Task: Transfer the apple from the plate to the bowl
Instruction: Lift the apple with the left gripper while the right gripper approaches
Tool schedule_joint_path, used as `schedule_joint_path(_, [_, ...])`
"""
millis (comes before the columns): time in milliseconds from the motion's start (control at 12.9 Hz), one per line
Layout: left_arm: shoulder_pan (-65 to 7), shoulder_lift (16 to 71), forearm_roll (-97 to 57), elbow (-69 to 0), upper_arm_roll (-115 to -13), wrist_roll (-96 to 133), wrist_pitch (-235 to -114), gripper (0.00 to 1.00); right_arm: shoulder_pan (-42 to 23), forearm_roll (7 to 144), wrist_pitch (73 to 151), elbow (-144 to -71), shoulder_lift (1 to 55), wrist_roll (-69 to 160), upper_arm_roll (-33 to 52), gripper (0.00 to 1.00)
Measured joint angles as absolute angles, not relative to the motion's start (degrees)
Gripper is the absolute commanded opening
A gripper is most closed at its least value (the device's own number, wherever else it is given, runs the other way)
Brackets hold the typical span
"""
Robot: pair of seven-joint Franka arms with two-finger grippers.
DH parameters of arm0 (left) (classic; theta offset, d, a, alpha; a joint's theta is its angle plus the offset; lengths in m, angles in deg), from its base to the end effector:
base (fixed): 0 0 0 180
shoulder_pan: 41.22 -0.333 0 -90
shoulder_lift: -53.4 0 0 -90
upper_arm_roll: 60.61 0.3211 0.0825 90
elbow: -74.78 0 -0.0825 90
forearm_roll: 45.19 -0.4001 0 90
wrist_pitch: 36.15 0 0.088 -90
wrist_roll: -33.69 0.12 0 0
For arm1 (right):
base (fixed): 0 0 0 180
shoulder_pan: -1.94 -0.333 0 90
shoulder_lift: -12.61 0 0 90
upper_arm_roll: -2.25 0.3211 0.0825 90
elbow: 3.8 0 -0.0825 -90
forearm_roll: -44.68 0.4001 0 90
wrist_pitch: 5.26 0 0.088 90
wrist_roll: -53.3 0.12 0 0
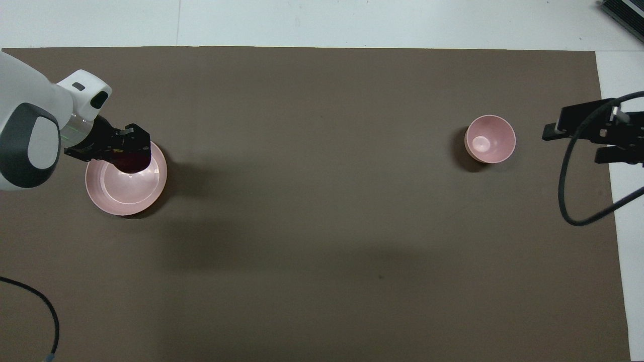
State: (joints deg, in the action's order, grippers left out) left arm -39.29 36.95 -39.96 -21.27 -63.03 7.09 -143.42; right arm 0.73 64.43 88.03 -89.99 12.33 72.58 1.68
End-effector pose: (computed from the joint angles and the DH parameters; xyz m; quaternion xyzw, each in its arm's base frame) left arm 0.6458 -0.0551 0.4138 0.9758 0.2083 -0.0569 0.0350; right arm 0.5759 0.0452 0.6644 -0.9704 0.1580 -0.0328 0.1799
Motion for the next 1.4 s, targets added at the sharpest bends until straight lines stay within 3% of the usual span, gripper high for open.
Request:
schedule_joint_path(310, [-37.2,36.9,-39.2,-21.3,-63.2,-0.3,-143.3,0.0,-1.8,74.3,94.5,-95.3,11.5,72.6,2.2,1.0])
schedule_joint_path(853, [-33.6,37.1,-23.7,-21.1,-65.1,-11.1,-143.2,0.0,-7.0,92.9,107.8,-106.8,10.3,68.0,2.3,1.0])
schedule_joint_path(1396, [-32.1,37.1,1.5,-21.2,-68.4,-17.7,-142.5,0.0,-15.3,108.8,122.4,-116.8,11.8,55.5,2.4,1.0])
